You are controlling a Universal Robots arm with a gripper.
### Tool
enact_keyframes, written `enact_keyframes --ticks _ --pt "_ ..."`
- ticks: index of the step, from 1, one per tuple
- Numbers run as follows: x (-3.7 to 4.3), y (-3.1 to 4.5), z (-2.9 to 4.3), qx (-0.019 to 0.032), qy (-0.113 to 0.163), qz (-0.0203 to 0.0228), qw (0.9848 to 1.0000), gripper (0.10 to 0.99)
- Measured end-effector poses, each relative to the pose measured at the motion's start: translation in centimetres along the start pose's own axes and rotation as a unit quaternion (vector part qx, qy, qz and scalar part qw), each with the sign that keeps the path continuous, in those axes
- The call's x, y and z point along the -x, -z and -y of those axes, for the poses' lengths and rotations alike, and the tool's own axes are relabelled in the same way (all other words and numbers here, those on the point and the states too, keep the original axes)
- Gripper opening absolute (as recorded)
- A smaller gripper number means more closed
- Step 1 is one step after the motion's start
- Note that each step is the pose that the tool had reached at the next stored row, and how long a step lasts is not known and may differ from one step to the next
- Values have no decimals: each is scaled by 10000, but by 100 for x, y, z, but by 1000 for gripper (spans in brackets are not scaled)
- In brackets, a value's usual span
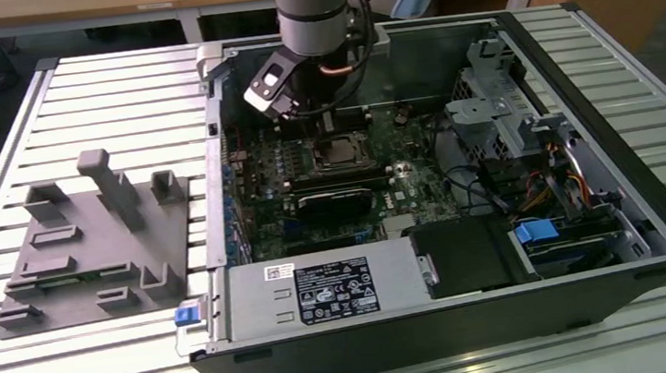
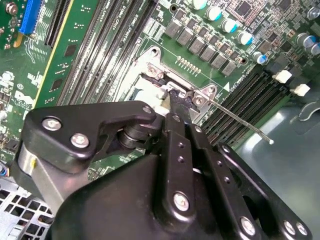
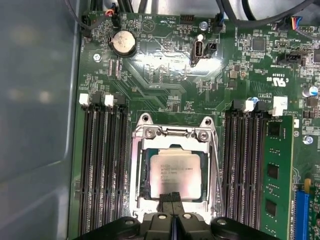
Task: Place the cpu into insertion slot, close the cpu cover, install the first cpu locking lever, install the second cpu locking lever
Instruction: 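Close the cpu cover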
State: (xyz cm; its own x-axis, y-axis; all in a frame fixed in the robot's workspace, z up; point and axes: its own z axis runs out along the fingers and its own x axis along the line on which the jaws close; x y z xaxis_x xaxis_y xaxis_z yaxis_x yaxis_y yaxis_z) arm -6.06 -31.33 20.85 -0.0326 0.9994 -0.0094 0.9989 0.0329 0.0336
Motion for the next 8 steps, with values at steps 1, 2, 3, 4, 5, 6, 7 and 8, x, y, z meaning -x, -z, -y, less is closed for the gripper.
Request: enact_keyframes --ticks 1,2,3,4,5,6,7,8 --pt "0 -5 1 0 0 0 10000 106" --pt "0 -11 1 0 0 0 10000 106" --pt "0 -19 2 0 -1 0 10000 106" --pt "0 -22 2 -1 -1 0 10000 106" --pt "0 -24 2 0 -1 0 10000 106" --pt "0 -27 2 0 -1 0 10000 106" --pt "0 -30 2 0 -1 0 10000 106" --pt "0 -32 2 0 -1 0 10000 106"
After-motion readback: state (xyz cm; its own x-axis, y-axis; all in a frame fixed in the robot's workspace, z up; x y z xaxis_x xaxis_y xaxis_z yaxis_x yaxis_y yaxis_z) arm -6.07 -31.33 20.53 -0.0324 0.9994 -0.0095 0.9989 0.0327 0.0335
